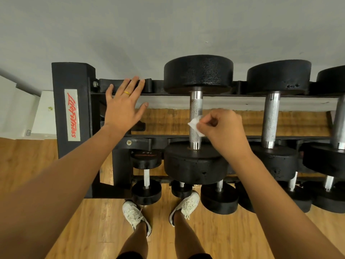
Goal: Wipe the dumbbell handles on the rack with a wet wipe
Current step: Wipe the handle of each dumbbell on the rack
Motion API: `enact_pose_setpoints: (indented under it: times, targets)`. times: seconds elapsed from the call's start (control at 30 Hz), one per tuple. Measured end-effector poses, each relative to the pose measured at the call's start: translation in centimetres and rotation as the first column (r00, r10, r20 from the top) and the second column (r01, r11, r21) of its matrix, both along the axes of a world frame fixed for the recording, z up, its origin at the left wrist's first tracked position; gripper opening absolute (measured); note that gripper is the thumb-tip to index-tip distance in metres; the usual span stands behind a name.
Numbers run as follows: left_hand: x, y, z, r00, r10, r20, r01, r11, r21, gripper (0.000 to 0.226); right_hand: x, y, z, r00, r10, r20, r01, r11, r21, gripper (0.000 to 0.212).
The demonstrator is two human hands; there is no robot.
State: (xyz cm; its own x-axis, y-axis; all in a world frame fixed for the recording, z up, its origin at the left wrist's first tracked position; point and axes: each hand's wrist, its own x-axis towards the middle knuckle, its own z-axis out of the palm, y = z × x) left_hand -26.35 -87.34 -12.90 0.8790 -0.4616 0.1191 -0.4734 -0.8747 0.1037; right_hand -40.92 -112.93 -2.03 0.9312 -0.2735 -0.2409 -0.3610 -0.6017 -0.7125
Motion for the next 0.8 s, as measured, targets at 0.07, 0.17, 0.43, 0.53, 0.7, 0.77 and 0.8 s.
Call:
enact_pose_setpoints:
  times: [0.07, 0.17, 0.43, 0.53, 0.7, 0.77, 0.8]
  targets:
    - [0.0, 0.0, 0.0, 1.0, -0.003, 0.006, 0.003, 1.0, -0.008, 0.064, -1.6, 0.2, -0.2, 0.989, 0.071, -0.131, -0.072, 0.997, -0.001, 0.013]
    - [0.1, 0.2, -0.2, 1.0, -0.012, 0.026, 0.012, 1.0, -0.013, 0.064, -2.5, 0.4, -0.4, 0.994, 0.059, -0.087, -0.065, 0.996, -0.059, 0.007]
    - [0.2, 0.2, -0.6, 0.999, -0.013, 0.035, 0.015, 0.999, -0.048, 0.063, 2.8, 1.1, -1.0, 0.945, -0.083, 0.316, 0.153, 0.968, -0.201, 0.023]
    - [0.3, 0.2, -0.5, 0.999, -0.008, 0.041, 0.009, 0.999, -0.045, 0.064, 0.8, 1.2, -1.7, 0.953, -0.019, 0.301, 0.09, 0.971, -0.223, 0.02]
    - [0.3, 0.2, -0.8, 0.999, -0.012, 0.046, 0.016, 0.997, -0.071, 0.063, 1.5, 1.2, -1.7, 0.938, -0.012, 0.346, 0.102, 0.965, -0.243, 0.018]
    - [0.3, 0.2, -0.8, 0.999, -0.01, 0.052, 0.015, 0.996, -0.084, 0.063, 2.9, 1.5, -1.7, 0.92, -0.067, 0.387, 0.174, 0.953, -0.249, 0.018]
    - [0.3, 0.2, -0.8, 0.998, -0.01, 0.055, 0.014, 0.997, -0.082, 0.063, 3.2, 1.7, -1.7, 0.913, -0.089, 0.399, 0.197, 0.951, -0.237, 0.018]
